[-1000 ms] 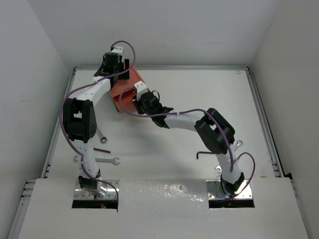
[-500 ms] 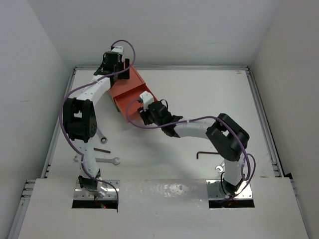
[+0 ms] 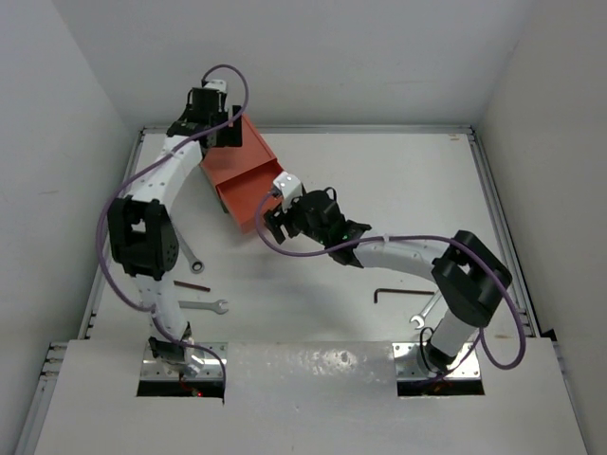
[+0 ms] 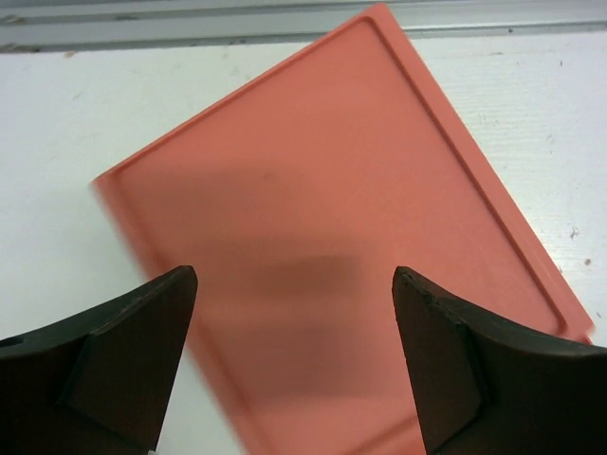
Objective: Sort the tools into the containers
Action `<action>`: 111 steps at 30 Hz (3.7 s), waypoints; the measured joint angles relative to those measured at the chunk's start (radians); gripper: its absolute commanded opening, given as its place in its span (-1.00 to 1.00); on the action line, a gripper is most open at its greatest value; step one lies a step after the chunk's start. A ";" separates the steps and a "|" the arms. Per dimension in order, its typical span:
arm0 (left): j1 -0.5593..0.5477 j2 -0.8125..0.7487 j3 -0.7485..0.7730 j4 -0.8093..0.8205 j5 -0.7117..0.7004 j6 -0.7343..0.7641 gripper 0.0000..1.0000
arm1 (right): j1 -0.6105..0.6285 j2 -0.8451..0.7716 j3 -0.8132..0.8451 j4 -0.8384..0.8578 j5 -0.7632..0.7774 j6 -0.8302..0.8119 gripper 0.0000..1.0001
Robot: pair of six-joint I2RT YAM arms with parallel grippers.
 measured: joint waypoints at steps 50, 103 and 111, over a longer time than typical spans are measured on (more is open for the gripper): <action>0.362 -0.645 -1.063 -0.446 0.367 1.675 0.25 | 0.004 -0.336 -0.313 -0.209 0.046 -0.019 0.47; 0.424 -0.566 -1.031 -0.563 0.483 1.754 -1.00 | 0.004 -0.365 -0.366 -0.194 0.111 -0.024 0.53; 0.424 -0.568 -0.829 -0.692 0.584 1.701 -1.00 | 0.004 -0.372 -0.349 -0.195 0.116 0.015 0.54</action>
